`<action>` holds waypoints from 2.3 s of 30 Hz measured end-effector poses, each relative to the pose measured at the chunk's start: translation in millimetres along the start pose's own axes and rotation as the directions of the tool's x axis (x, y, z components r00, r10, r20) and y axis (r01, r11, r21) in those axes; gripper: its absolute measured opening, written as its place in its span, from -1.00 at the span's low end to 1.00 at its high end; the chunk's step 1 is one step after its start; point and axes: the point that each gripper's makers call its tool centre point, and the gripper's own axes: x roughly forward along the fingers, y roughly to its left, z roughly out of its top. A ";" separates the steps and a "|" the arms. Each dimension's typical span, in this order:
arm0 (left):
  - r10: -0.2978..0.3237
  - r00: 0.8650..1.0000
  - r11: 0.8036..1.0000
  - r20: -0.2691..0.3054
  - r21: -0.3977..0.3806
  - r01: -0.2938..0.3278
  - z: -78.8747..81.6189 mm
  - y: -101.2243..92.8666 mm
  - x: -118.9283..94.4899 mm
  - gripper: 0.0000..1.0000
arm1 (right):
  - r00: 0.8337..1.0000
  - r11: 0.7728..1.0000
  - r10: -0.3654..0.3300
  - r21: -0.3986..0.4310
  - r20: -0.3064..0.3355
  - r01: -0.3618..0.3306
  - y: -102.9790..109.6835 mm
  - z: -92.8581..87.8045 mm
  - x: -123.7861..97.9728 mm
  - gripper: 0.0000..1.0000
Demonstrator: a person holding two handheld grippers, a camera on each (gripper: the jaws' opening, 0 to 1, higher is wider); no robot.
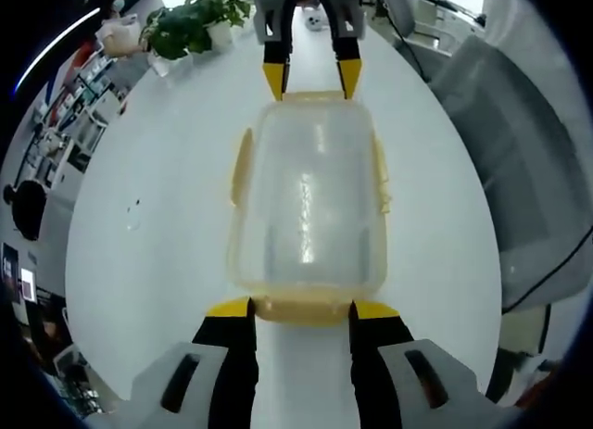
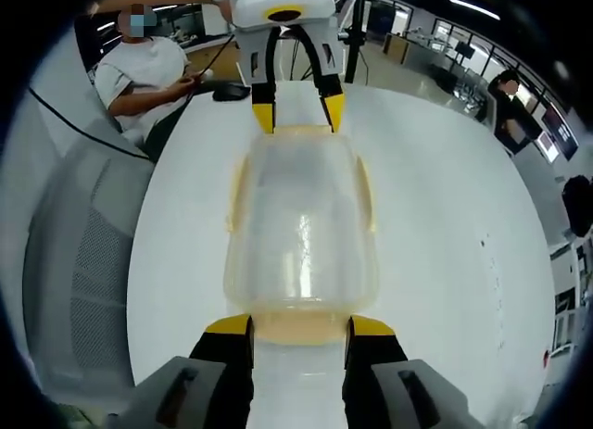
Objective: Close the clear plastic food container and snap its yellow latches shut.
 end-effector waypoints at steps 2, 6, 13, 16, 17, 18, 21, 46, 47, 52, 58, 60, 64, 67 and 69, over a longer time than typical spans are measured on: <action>-0.002 1.000 1.000 0.002 0.001 0.002 2.0 -0.6 1.0 -0.28 | 1.000 1.000 0.000 0.002 -0.001 0.000 0.8 -1.7 -0.6 -0.31; -0.004 1.000 1.000 0.004 0.003 0.004 6.6 -1.3 3.1 -0.28 | 1.000 1.000 0.000 0.005 -0.001 0.000 1.5 -6.4 -2.6 -0.31; -0.006 1.000 1.000 0.014 0.008 0.006 17.0 -1.6 7.2 -0.28 | 1.000 1.000 -0.004 0.013 -0.006 0.004 2.5 -15.6 -7.5 -0.31; -0.006 1.000 1.000 0.017 0.012 0.006 22.0 -2.0 8.5 -0.29 | 1.000 1.000 -0.005 0.018 -0.009 0.006 2.7 -20.4 -9.3 -0.31; -0.007 1.000 1.000 0.017 0.012 0.007 23.1 -2.0 9.3 -0.29 | 1.000 1.000 -0.006 0.018 -0.009 0.006 2.9 -21.5 -9.7 -0.31; -0.006 1.000 1.000 0.018 0.014 0.006 24.7 -1.8 10.4 -0.29 | 1.000 1.000 -0.006 0.019 -0.011 0.006 2.9 -23.3 -10.4 -0.31; -0.009 1.000 1.000 0.021 0.013 0.008 28.0 -2.4 12.8 -0.29 | 1.000 1.000 -0.004 0.022 -0.016 0.005 3.2 -28.3 -11.1 -0.31; -0.029 0.999 1.000 0.033 0.011 0.029 42.7 -12.5 32.1 -0.28 | 0.999 0.999 0.017 0.033 -0.041 -0.015 9.6 -53.2 -8.0 -0.31; -0.028 0.999 1.000 0.033 0.010 0.028 42.9 -12.5 32.7 -0.28 | 0.999 0.999 0.015 0.031 -0.042 -0.014 9.1 -53.6 -7.7 -0.30; -0.028 0.999 1.000 0.042 0.002 0.028 42.5 -11.8 32.5 -0.28 | 0.999 1.000 0.010 0.027 -0.042 -0.009 7.2 -54.3 -5.8 -0.30; -0.036 0.998 0.999 0.047 -0.003 0.036 42.2 -13.4 32.6 -0.28 | 0.999 1.000 0.007 0.021 -0.040 -0.006 6.2 -55.1 -3.0 -0.29; -0.036 0.998 0.999 0.050 -0.004 0.036 41.9 -13.3 33.1 -0.28 | 0.999 1.000 0.011 0.028 -0.035 -0.010 6.0 -55.6 -2.6 -0.29; -0.037 0.998 0.999 0.055 -0.014 0.038 41.5 -13.8 33.6 -0.28 | 0.999 1.000 0.005 0.012 -0.035 -0.005 4.7 -55.3 -1.8 -0.28; -0.035 0.998 0.999 0.060 -0.008 0.035 41.7 -14.5 32.6 -0.27 | 0.999 1.000 0.006 0.011 -0.036 -0.005 5.1 -56.1 -0.5 -0.27; -0.029 0.998 1.000 0.058 0.011 0.028 41.3 -14.2 32.7 -0.27 | 0.999 1.000 0.008 0.018 -0.037 -0.007 5.2 -56.7 0.0 -0.27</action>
